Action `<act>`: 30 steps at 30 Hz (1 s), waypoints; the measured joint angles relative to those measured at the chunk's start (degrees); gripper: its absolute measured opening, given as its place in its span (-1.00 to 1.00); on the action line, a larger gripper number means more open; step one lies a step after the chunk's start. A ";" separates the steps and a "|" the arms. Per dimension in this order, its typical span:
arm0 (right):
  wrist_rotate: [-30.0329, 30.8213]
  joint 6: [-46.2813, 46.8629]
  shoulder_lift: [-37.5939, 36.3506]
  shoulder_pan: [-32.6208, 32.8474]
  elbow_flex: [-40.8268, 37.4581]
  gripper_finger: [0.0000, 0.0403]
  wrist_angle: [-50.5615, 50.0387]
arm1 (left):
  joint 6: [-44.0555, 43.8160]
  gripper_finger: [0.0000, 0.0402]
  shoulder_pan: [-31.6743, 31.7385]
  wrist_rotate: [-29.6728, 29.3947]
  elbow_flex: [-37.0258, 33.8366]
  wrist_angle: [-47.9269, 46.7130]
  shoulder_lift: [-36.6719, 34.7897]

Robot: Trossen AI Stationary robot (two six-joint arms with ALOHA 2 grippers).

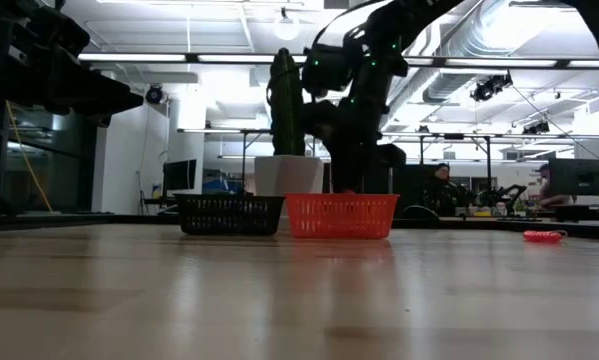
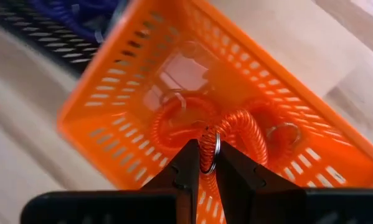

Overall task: Sort spring keychains
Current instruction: Put the orange spring keychain in the orange bin

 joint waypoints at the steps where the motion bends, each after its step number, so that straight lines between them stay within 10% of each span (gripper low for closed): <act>1: 0.53 0.86 0.24 0.00 0.00 -0.81 -0.09 | 0.00 -0.22 0.00 0.00 0.00 0.00 0.00; 30: -0.08 3.87 2.41 -0.33 0.00 -0.50 0.02 | -0.01 -0.22 -0.02 0.00 0.00 0.00 0.00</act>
